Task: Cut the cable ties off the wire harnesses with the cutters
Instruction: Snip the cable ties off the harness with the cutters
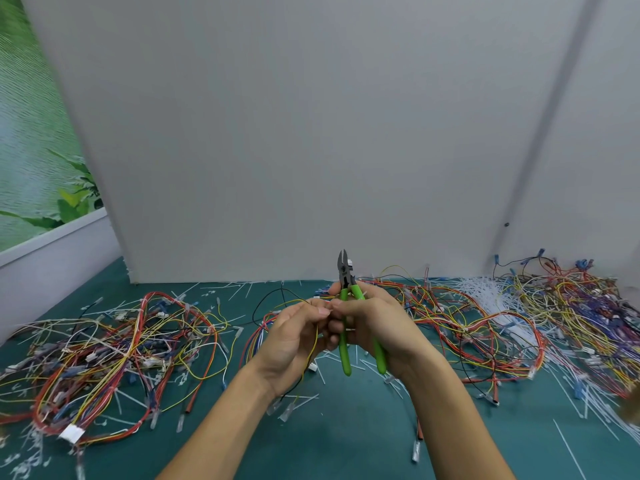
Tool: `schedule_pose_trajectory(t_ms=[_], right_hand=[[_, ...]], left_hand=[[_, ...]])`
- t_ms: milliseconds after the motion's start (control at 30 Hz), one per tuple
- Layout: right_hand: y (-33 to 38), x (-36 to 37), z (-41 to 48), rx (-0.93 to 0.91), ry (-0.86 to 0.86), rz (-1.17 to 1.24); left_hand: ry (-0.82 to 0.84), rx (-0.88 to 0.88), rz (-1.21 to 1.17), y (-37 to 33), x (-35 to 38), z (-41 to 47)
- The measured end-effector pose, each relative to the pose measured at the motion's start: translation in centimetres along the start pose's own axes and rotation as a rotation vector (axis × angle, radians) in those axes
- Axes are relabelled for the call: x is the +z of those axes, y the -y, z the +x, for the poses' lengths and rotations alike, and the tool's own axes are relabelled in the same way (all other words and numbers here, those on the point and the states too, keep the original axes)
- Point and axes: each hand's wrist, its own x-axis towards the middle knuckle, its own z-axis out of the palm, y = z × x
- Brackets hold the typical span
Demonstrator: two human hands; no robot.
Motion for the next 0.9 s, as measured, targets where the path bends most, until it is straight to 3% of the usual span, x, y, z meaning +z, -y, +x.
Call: schedule_pose_trajectory(t_ms=[467,633,900], right_hand=[[0.6,-0.1,0.0,0.022,0.057,0.218],[0.5,-0.1,0.2,-0.011,-0.006,0.255],[0.3,-0.6,0.5,-0.128,-0.231,0.069]], left_hand=[[0.076,-0.003,-0.138,-0.5,-0.3,-0.3],[0.103,0.033,0.029,-0.8,-0.7,-0.1],[0.085,0.085,0.048,-1.4,-0.8,-0.2]])
